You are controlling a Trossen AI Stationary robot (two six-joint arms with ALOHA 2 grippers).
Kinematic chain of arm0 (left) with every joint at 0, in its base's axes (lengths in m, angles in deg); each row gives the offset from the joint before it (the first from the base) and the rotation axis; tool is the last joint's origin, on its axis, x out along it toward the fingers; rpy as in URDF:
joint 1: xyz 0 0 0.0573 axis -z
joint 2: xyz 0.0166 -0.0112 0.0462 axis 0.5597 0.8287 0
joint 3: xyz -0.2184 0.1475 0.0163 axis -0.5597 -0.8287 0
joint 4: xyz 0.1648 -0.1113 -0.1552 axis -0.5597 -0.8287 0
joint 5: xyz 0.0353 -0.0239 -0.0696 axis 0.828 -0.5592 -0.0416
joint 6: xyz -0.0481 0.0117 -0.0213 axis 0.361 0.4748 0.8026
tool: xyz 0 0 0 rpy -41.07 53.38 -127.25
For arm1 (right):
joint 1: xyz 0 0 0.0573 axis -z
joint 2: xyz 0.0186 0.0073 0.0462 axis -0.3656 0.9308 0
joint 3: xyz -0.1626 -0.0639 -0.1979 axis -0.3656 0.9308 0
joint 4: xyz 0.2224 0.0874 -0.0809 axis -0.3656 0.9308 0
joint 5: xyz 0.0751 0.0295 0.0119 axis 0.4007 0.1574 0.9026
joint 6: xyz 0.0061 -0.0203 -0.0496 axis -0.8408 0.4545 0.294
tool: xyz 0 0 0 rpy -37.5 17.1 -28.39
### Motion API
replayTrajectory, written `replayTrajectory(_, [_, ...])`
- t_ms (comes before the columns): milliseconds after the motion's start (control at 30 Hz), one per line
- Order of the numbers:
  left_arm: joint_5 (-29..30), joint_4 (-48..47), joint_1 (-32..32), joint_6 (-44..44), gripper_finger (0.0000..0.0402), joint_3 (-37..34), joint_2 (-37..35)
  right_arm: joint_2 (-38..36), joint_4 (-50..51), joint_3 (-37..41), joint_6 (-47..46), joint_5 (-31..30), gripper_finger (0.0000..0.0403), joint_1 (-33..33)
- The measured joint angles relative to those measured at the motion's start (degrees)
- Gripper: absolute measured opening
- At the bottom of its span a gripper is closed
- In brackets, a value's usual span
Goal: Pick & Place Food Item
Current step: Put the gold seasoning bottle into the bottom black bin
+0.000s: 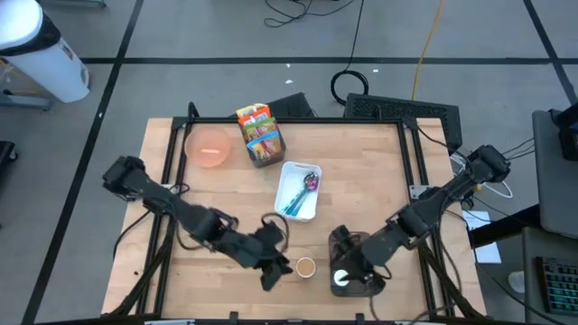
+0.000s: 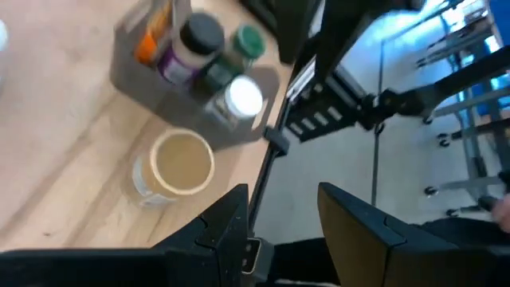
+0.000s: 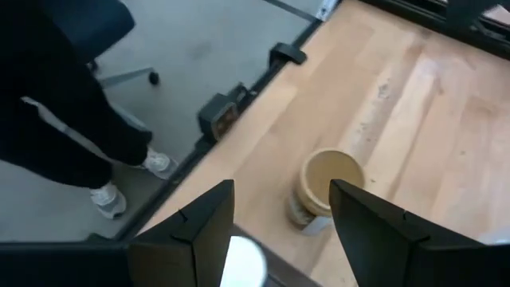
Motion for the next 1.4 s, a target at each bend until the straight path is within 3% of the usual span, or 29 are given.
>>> replayTrajectory(333, [-2.69, 4.32, 1.13, 1.27, 0.0161, 0.02, 9.64, 0.95, -0.77, -0.51, -5.88, 0.01, 0.0199, 6.79])
replayTrajectory(533, [6.03, 1.22, 3.3, -1.72, 0.0161, 0.02, 9.59, -0.87, -1.02, -0.51, -9.34, 0.25, 0.0199, 8.24])
replayTrajectory(633, [10.35, 0.7, 4.29, -5.24, 0.0161, 0.02, 9.22, -1.38, -1.03, -0.41, -10.19, 0.2, 0.0199, 8.22])
replayTrajectory(900, [10.51, -0.39, 5.58, -21.45, 0.0161, 0.04, 9.83, -1.04, -11.79, 5.77, -16.65, -0.08, 0.0199, 8.36])
replayTrajectory(1067, [11.8, -1.01, 5.58, -28.28, 0.0161, -1.53, 9.83, 0.97, -17.84, 7.38, -20.68, -5.69, 0.0199, 8.81])
replayTrajectory(1133, [10.31, 1.04, 5.19, -29.0, 0.0161, -3.2, 9.83, 2.07, -18.97, 7.38, -21.82, -6.1, 0.0199, 9.31])
replayTrajectory(1300, [-0.07, 12.32, 4.07, -33.17, 0.0161, -6.84, 9.85, 3.81, -20.23, 7.4, -25.41, -6.08, 0.0199, 10.65])
replayTrajectory(1400, [-0.5, 16.34, 3.66, -37.42, 0.0161, -7.73, 9.83, 4.23, -19.23, 7.4, -26.51, -6.12, 0.0199, 11.51])
